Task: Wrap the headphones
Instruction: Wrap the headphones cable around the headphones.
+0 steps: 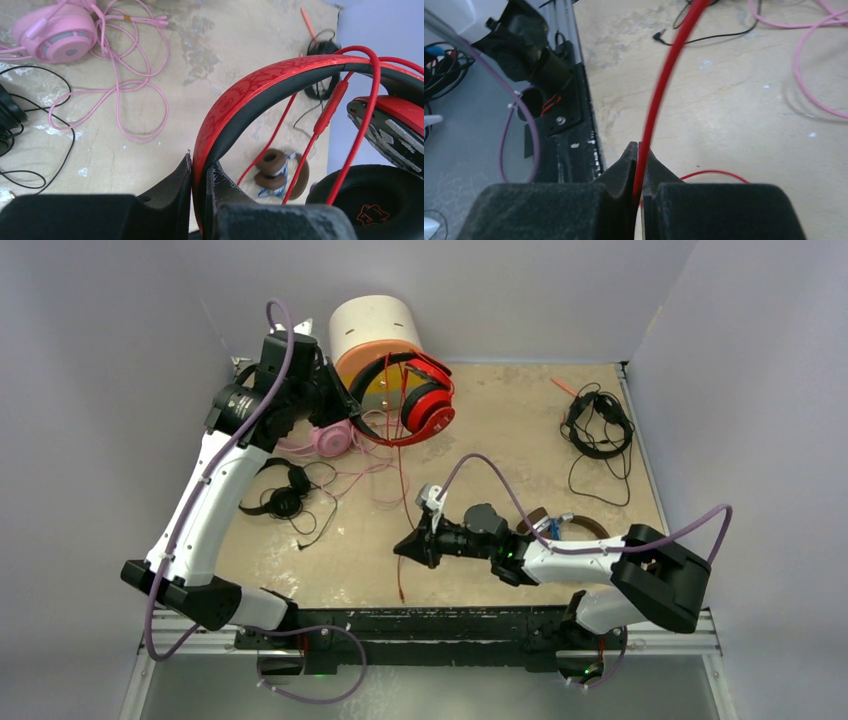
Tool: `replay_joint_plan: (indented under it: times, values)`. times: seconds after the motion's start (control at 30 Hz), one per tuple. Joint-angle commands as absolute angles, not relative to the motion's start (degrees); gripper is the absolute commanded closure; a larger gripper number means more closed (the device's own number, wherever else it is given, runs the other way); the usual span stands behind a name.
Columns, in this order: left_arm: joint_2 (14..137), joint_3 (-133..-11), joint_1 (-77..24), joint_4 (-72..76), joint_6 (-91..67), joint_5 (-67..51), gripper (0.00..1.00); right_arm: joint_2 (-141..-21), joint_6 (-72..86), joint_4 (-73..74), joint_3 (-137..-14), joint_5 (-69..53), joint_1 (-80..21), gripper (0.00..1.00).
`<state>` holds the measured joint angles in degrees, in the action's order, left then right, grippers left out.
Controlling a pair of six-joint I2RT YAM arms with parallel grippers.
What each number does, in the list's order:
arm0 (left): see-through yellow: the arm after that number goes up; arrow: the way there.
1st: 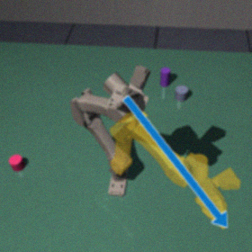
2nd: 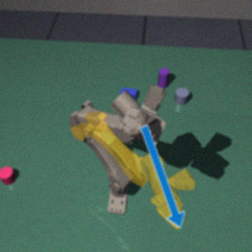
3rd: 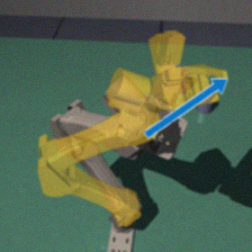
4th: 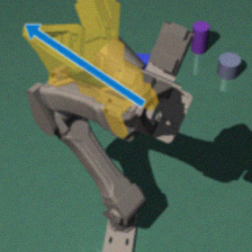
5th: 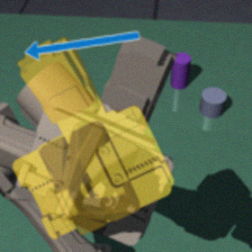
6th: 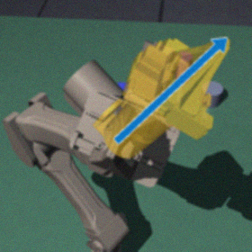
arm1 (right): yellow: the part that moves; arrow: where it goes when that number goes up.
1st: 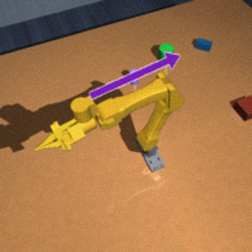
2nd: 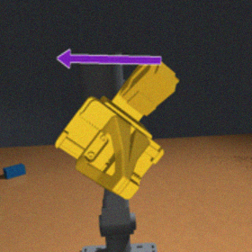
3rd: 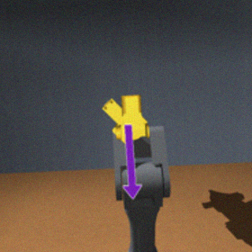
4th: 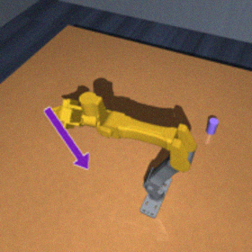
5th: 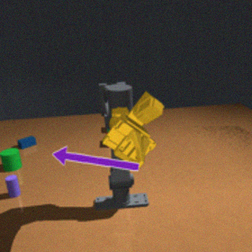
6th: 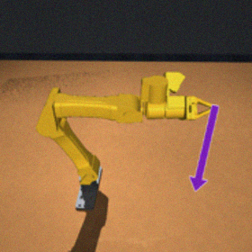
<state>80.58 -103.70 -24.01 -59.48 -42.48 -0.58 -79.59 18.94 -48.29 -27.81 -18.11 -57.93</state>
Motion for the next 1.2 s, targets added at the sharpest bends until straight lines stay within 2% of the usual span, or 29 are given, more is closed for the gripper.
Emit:
replay_joint_plan:
  times: [0.0,0.1,0.47,0.63,0.83,0.97,1.17]
  values:
    - [79.52,-103.58,-23.17,-52.29,-48.95,5.83,1.0,-77.4,16.28,-44.65,-31.18,-15.19,-61.74,0.97]
    - [79.58,-101.09,-23.12,-50.95,-50.34,10.11,1.0,-76.77,15.63,-40.56,-33.93,-15.19,-64.03,1.0]
    - [77.5,-87.49,-23.12,-43.6,-43.81,28.93,1.0,-72.29,13.51,-18.59,-49.17,-12.87,-67.11,1.0]
    - [77.68,-82.73,-23.16,-41.6,-37.6,31.94,1.0,-69.84,12.24,-10.43,-54.79,-9.19,-67.12,1.0]
    - [73.93,-73.16,-24.61,-34.6,-25.58,28.5,1.0,-70.54,10.68,5.79,-66.36,-0.56,-67.02,1.0]
    - [71.91,-69.05,-29.21,-32.62,-19.08,30.12,1.0,-74.02,8.54,17.52,-75.97,14.38,-66.99,1.0]
    - [71.32,-66.81,-34.5,-35.24,-14.67,32.29,1.0,-76.98,6.52,23.96,-83.24,27.08,-64.8,1.0]
